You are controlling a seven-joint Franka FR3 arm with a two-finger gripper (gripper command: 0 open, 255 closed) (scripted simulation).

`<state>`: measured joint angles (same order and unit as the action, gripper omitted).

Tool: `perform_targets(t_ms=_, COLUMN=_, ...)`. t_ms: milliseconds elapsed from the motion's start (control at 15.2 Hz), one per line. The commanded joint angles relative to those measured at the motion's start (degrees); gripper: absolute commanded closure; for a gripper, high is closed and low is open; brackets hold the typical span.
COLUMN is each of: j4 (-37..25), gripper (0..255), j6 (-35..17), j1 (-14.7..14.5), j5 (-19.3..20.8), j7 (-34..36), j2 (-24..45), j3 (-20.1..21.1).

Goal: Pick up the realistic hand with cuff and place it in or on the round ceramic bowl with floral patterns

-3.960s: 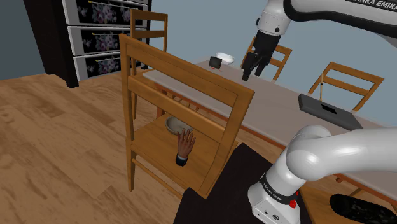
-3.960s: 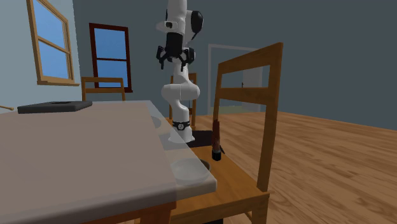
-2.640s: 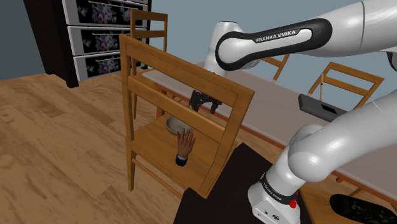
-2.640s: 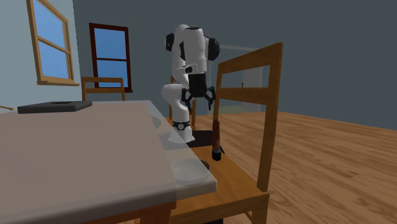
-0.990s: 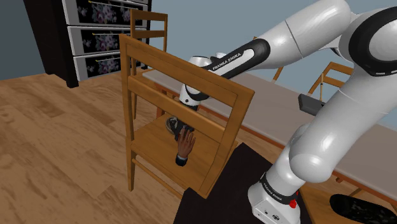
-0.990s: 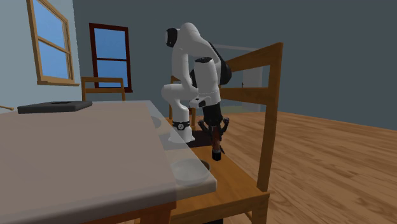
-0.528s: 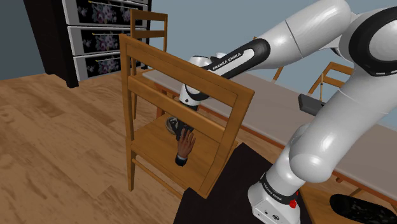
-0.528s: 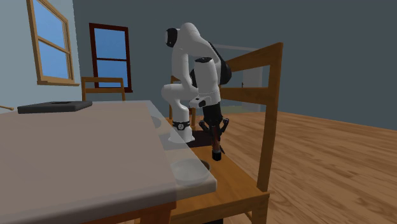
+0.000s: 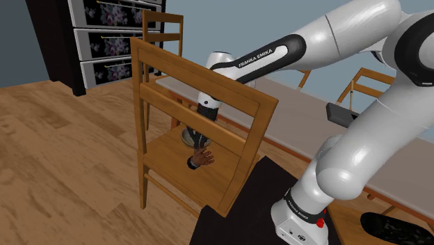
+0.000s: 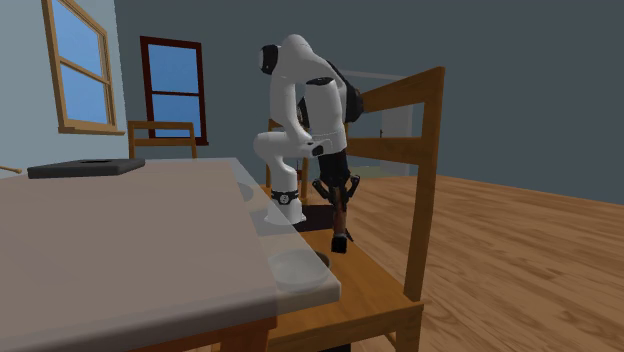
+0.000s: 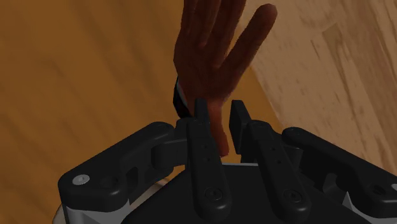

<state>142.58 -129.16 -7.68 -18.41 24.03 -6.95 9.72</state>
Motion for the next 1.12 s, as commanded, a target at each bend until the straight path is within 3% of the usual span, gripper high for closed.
perform_targets(t_ms=0, j4=-0.6, gripper=255, j6=1.7, j1=0.1, j5=0.2, j7=0.3, j2=-1.2, j3=-0.1)
perform_targets(t_ms=1056, j4=-6.5, gripper=255, j6=14.3, j1=0.5, j5=1.7, j7=2.9, j2=-8.0, j3=-0.8)
